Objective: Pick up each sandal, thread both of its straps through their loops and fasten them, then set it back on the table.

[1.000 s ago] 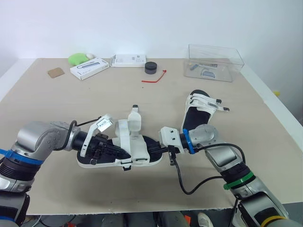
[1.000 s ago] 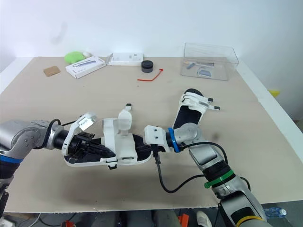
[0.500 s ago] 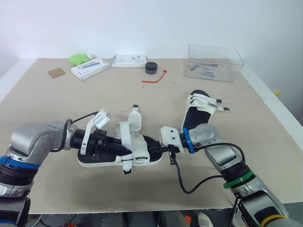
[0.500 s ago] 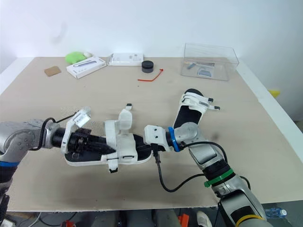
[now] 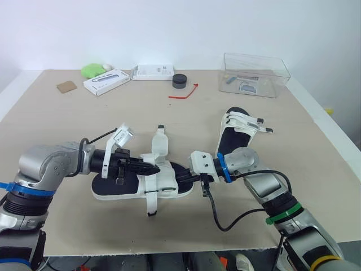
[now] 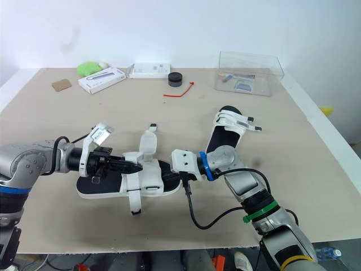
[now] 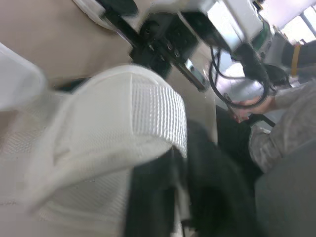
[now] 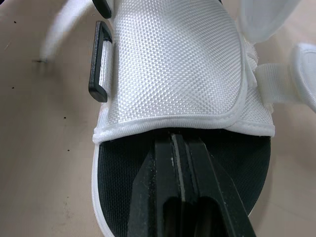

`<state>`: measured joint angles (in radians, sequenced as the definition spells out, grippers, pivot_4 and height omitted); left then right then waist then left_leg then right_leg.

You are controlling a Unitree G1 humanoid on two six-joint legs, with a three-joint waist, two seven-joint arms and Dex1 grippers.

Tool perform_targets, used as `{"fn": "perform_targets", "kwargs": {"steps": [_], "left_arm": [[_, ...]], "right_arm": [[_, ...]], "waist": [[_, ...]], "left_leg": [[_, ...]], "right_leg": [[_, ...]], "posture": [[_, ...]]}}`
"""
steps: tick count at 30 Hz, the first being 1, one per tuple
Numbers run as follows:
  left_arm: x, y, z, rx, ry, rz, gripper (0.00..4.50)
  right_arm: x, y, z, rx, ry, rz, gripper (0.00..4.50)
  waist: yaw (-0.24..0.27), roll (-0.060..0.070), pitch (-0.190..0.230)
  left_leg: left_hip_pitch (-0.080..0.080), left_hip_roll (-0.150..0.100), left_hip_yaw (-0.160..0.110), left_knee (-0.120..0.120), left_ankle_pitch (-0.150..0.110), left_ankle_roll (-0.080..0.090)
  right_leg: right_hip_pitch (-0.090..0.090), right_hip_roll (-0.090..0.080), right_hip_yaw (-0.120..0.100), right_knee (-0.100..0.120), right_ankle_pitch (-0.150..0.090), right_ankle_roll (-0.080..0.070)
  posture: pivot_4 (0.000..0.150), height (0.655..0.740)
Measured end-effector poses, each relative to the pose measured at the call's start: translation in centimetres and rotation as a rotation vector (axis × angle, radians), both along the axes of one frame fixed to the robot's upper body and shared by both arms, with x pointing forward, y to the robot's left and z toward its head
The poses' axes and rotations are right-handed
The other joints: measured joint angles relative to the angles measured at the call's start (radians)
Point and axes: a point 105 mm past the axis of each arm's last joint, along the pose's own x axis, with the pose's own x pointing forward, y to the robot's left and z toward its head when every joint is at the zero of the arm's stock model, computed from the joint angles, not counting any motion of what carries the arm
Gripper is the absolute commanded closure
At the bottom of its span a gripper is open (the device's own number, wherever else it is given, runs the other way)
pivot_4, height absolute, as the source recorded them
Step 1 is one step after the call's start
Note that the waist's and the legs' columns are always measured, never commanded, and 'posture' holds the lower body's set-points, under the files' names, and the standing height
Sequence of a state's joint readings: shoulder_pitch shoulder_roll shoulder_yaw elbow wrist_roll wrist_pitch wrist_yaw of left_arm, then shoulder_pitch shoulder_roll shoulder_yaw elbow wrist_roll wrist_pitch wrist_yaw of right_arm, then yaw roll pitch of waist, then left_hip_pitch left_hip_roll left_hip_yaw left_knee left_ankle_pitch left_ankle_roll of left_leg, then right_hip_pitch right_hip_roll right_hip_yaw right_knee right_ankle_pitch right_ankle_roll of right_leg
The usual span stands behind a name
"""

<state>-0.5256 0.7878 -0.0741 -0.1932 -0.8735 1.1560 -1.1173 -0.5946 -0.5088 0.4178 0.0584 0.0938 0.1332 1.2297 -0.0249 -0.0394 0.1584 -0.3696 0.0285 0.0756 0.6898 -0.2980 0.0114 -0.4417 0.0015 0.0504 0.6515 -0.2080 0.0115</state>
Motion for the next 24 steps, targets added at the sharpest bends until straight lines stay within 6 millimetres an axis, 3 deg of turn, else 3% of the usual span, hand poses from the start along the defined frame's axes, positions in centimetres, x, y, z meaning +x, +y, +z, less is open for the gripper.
{"fn": "perform_targets", "kwargs": {"steps": [10,13,20,24], "left_arm": [[-1.7,0.2,-1.0,0.072,-0.004,-0.035,4.42],[-2.1,0.3,-1.2,0.071,0.009,-0.038,3.57],[-3.6,1.2,-0.6,0.113,-0.019,-0.091,0.15],[-4.1,2.7,-0.5,0.185,-0.079,-0.105,0.06]], "right_arm": [[0.0,0.0,0.0,-0.002,-0.004,0.004,4.5],[0.0,0.0,0.0,-0.003,-0.006,0.01,4.5],[0.1,0.1,-0.1,-0.003,-0.007,0.017,4.5],[0.1,0.2,0.0,-0.004,-0.009,0.021,4.5]], "waist": [[0.001,0.0,0.0],[0.0,0.0,0.0],[0.0,0.0,0.0],[0.0,0.0,0.0]], "left_leg": [[0.0,0.0,0.0,0.0,0.0,0.0],[0.0,0.0,0.0,0.0,0.0,0.0],[0.001,0.001,0.0,0.0,0.0,0.0],[0.001,0.001,0.001,0.0,0.0,0.0]], "right_leg": [[0.0,0.0,0.0,0.0,0.0,0.0],[0.0,0.0,0.0,0.0,0.0,0.0],[0.0,0.0,-0.001,0.0,0.0,0.0],[0.0,0.0,-0.001,0.0,-0.001,-0.002]], "posture": [[0.15,0.74],[0.15,0.74],[0.15,0.74],[0.15,0.74]]}}
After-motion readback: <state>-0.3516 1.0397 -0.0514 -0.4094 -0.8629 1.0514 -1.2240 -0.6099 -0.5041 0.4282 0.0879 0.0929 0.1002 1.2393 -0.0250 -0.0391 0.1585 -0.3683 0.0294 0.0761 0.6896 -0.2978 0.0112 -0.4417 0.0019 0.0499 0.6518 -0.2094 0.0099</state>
